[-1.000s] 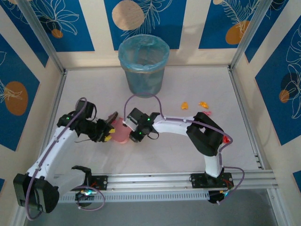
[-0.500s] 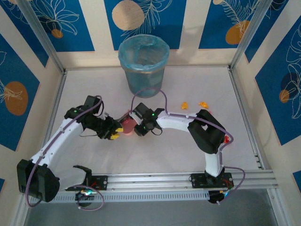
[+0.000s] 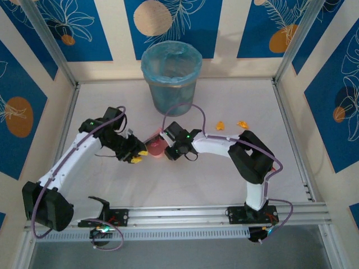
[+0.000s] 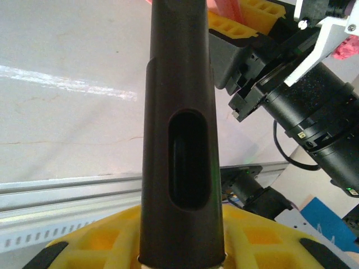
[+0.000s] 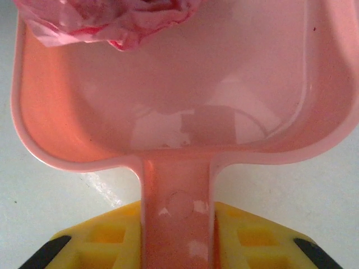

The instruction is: Sweep away the paper scraps from the table

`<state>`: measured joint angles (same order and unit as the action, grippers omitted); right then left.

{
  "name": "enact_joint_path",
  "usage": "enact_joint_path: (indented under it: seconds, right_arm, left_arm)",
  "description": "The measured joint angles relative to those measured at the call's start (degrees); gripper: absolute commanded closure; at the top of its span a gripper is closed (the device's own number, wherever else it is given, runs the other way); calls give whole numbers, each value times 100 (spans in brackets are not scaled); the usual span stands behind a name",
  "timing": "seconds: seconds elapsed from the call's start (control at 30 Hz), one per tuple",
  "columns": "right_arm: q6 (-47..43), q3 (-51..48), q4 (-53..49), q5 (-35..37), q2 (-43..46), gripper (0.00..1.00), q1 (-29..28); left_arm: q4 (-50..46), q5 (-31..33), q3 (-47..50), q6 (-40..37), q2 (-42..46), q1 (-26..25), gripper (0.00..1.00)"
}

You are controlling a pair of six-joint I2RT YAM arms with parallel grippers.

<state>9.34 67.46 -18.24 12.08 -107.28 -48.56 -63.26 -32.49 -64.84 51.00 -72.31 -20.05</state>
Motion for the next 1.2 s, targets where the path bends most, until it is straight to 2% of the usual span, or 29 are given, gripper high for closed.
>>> enact_joint_path:
  seconds: [0.23,0.5,0.8,1.2]
  right_arm:
    - [234,-175,111,-52,256,100,101]
    - [511,-415,149,-396,675,100,232]
    - [688,-428,153,-595,710,100,361]
    - [590,-428,175,-564,654,100,378]
  left_arm:
    - [-584,413,-354,-505,-138,-164,100]
    - [-710,960,-354,-619,-127,-221,100]
    - [-743,1493,-358,-645,72,-223,100]
    - [-686,1399,-358,-664,101,-227,100]
